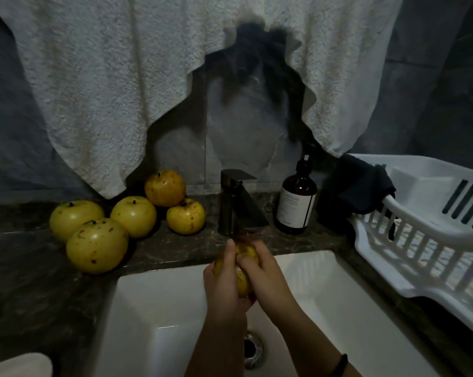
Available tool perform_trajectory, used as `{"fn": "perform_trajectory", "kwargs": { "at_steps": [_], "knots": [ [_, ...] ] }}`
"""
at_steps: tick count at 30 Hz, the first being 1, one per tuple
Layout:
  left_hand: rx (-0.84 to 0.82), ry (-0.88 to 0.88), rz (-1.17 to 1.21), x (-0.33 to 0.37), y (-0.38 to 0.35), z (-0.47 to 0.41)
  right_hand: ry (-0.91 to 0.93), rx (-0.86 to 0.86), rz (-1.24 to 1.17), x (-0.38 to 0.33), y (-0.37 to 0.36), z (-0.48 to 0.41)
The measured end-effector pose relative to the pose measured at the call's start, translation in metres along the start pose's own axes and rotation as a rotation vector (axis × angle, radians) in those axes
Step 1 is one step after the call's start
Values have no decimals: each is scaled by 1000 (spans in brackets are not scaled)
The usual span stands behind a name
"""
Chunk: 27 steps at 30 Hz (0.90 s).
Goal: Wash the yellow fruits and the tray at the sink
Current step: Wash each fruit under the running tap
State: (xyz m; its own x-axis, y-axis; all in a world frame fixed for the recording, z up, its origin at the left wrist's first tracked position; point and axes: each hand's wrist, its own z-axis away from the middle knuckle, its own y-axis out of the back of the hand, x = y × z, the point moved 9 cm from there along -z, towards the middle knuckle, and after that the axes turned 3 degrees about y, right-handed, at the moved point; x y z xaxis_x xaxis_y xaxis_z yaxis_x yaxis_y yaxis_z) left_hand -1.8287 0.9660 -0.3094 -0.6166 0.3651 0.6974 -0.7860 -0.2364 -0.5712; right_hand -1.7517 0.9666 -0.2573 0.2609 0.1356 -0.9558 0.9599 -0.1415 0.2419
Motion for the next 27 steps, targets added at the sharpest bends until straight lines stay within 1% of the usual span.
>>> {"fn": "perform_trajectory", "kwargs": {
  "at_steps": [2, 5, 9, 14, 16, 18, 21, 24, 27],
  "knots": [
    [-8, 3, -15, 0, -1, 2, 4, 29, -9, 0, 2, -1],
    [45, -49, -69, 6, 1, 6, -11, 83, -72, 5, 8, -2],
    [77, -102, -157, 15, -3, 14, -46, 90, -134, 9, 10, -1],
    [78, -156, -254, 19, -7, 15, -84, 153, 31, 14, 14, 3],
    [91, -152, -287, 18, -8, 15, -101, 172, 54, 15, 19, 4],
    [68, -139, -318, 16, -9, 17, -130, 180, -26, 19, 20, 4],
    [-23, -116, -372, 14, -11, 22, -155, 170, -153, 23, 17, 3],
    [-121, -75, -450, 17, -11, 24, -195, 153, -237, 26, 14, 2],
    [-154, -55, -463, 16, -3, 25, -212, 143, -274, 25, 12, 1]
  ]
}}
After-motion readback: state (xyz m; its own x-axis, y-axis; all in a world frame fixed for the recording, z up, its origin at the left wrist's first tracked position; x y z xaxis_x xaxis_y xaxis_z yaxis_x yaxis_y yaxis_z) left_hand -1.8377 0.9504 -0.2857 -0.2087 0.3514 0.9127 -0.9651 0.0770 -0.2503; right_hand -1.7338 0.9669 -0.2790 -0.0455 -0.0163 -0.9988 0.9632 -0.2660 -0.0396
